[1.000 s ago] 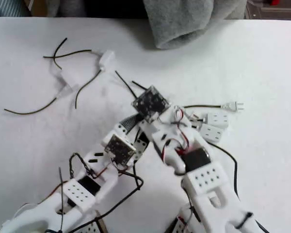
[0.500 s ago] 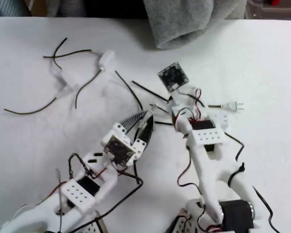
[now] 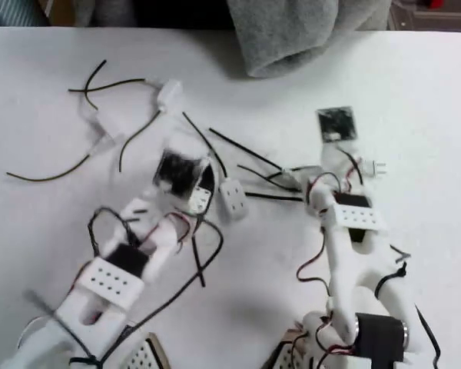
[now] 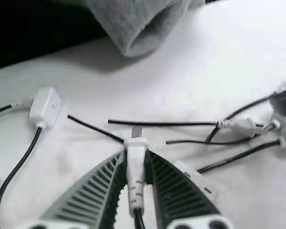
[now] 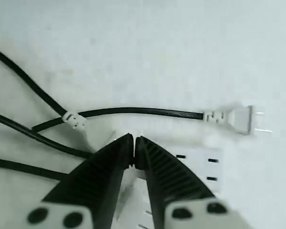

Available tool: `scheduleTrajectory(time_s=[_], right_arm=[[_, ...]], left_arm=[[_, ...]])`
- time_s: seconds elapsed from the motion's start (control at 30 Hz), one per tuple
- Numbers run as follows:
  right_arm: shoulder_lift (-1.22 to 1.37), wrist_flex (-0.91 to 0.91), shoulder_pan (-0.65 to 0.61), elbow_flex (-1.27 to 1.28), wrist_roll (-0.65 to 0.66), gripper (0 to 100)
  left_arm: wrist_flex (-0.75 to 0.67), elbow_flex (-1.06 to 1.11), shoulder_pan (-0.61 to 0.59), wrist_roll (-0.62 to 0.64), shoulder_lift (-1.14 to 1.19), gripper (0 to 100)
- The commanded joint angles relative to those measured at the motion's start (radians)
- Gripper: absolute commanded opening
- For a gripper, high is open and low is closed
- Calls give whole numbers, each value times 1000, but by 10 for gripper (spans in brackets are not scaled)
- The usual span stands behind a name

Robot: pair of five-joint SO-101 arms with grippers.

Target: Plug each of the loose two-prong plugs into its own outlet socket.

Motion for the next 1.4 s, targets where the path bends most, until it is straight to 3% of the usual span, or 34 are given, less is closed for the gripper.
scheduleTrajectory(time_s=[0.0, 0.37, 0.6, 0.83, 1.07, 1.37], right_arm=[[-5, -35, 67, 15, -32, 19], [-7, -35, 114, 17, -115, 19], [-12, -28, 143, 17, -115, 19], [-16, 56, 263, 15, -118, 19], [-16, 71, 360, 12, -203, 19], [-18, 65, 447, 3, -315, 23]], left_arm=[[230, -150, -12, -54, -12, 24], [638, -500, -45, -130, 31, 24], [973, -931, -22, -279, 430, 24], [1224, -1324, 85, -493, 812, 24], [1413, -1631, 137, -698, 1082, 24], [1513, -1864, 148, -753, 1403, 24]])
